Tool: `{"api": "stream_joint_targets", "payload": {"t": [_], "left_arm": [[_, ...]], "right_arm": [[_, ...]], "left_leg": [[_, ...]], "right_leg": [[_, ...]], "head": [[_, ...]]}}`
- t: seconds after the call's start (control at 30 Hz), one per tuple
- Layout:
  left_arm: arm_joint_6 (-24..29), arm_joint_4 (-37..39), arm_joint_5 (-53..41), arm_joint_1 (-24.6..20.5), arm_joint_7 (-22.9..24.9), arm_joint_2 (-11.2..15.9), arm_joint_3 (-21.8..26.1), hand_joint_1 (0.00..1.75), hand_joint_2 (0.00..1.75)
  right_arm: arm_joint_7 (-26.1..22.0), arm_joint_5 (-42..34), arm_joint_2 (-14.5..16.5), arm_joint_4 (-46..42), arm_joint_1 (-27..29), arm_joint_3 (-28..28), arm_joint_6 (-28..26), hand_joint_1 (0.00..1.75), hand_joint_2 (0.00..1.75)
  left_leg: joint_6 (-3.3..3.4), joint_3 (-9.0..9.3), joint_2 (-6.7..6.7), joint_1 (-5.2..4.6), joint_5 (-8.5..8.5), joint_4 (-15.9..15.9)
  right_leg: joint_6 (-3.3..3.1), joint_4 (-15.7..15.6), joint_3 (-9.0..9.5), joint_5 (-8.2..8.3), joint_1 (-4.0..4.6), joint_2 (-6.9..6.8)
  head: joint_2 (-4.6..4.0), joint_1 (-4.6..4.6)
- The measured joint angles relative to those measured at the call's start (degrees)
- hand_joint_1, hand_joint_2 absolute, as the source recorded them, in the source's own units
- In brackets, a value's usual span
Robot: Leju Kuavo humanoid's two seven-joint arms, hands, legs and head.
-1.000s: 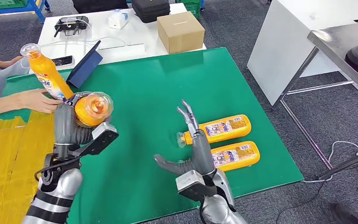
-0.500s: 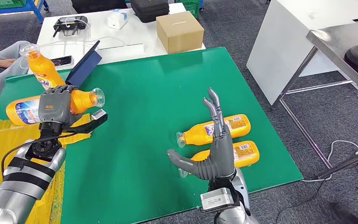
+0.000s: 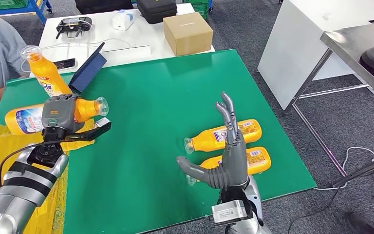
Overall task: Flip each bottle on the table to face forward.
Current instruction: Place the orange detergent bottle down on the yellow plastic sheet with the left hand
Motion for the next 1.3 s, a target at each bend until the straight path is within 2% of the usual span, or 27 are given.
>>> {"api": "stream_joint_targets", "payload": {"t": [0.2, 0.27, 0.43, 0.6, 0.63, 0.67, 0.77, 0.8, 1.07, 1.2, 1.3], "left_arm": [[-7.13, 10.89, -0.01, -5.48, 2.99, 0.78, -2.95, 1.75, 1.75], [-9.24, 14.07, 0.17, -6.18, 2.02, 0.78, -3.02, 1.75, 1.75], [-12.53, 22.29, 5.47, -6.92, -4.61, -0.57, -0.79, 1.75, 1.75], [-11.05, 28.48, 7.67, -7.51, -4.84, -2.11, 1.44, 1.75, 1.75], [-10.75, 29.27, 7.85, -7.76, -4.72, -2.26, 1.81, 1.7, 1.75], [-10.49, 29.99, 8.13, -7.96, -4.65, -2.4, 2.15, 1.34, 1.75], [-10.17, 31.64, 8.81, -8.33, -4.72, -2.78, 3.09, 0.08, 1.75], [-9.96, 32.02, 9.01, -8.37, -4.78, -2.91, 3.35, 0.0, 1.75], [-4.21, 33.1, 10.46, -7.87, -4.67, -4.05, 5.24, 0.0, 1.75], [1.73, 32.88, 10.82, -6.86, -4.33, -4.67, 6.45, 0.0, 1.75], [3.61, 32.63, 10.84, -6.54, -4.31, -4.8, 6.83, 0.0, 1.75]], "right_arm": [[0.83, 1.95, -0.13, -2.01, -0.09, 0.0, -3.01, 0.0, 1.75], [1.71, 2.53, -0.2, -2.38, -0.15, -0.01, -3.72, 0.0, 1.75], [3.6, 2.28, -0.54, -2.13, -0.88, -0.15, -3.98, 0.0, 1.75], [3.67, 1.78, -0.61, -0.81, -1.48, -0.2, -3.98, 0.0, 1.75], [3.67, 1.74, -0.61, -0.6, -1.56, -0.2, -3.98, 0.0, 1.75], [3.68, 1.74, -0.61, -0.4, -1.64, -0.2, -3.98, 0.0, 1.75], [3.97, 1.72, -0.63, 0.11, -1.83, -0.21, -4.0, 0.0, 1.75], [4.14, 1.67, -0.63, 0.25, -1.85, -0.24, -4.01, 0.0, 1.75], [4.71, 1.55, -0.84, 0.85, -1.94, -1.04, -4.53, 0.0, 1.75], [4.67, 1.69, -0.9, 0.86, -1.54, -1.58, -4.8, 0.0, 1.75], [4.5, 1.81, -0.93, 0.86, -1.34, -1.75, -4.81, 0.0, 1.75]], "left_leg": [[0.0, 0.0, 0.02, 0.0, 0.0, 0.0], [0.0, 0.0, 0.01, 0.0, 0.0, 0.0], [0.0, -0.02, -0.01, 0.0, 0.0, 0.0], [0.0, 0.0, -0.04, -0.02, 0.0, 0.0], [0.0, 0.01, -0.06, -0.02, 0.0, 0.0], [0.0, 0.03, -0.08, -0.02, 0.0, -0.01], [0.0, 0.08, -0.08, -0.01, 0.0, -0.01], [-0.01, 0.1, -0.08, -0.01, 0.01, -0.02], [-0.03, 0.12, -0.12, -0.01, 0.15, -0.02], [-0.03, 0.1, -0.1, -0.01, 0.17, -0.01], [-0.03, 0.09, -0.1, -0.01, 0.17, -0.01]], "right_leg": [[0.0, 0.02, 0.01, 0.01, 0.0, 0.01], [0.0, 0.02, 0.01, 0.0, 0.0, 0.01], [-0.01, 0.02, 0.0, -0.01, -0.01, 0.0], [0.0, 0.01, 0.04, -0.01, -0.02, -0.02], [-0.01, 0.01, 0.06, -0.01, -0.02, -0.03], [-0.01, 0.02, 0.07, -0.01, -0.02, -0.03], [-0.02, 0.03, 0.1, -0.02, -0.02, -0.03], [-0.02, 0.04, 0.11, -0.02, -0.02, -0.03], [0.01, 0.07, 0.13, 0.02, -0.02, -0.04], [0.04, 0.08, 0.1, 0.05, -0.02, -0.03], [0.04, 0.08, 0.09, 0.05, -0.02, -0.03]], "head": [[0.0, 0.0], [0.0, -0.01], [0.0, 0.01], [0.0, -0.01], [0.0, -0.01], [0.0, -0.02], [0.0, -0.02], [0.0, -0.01], [0.0, -0.01], [0.0, 0.01], [0.0, 0.0]]}}
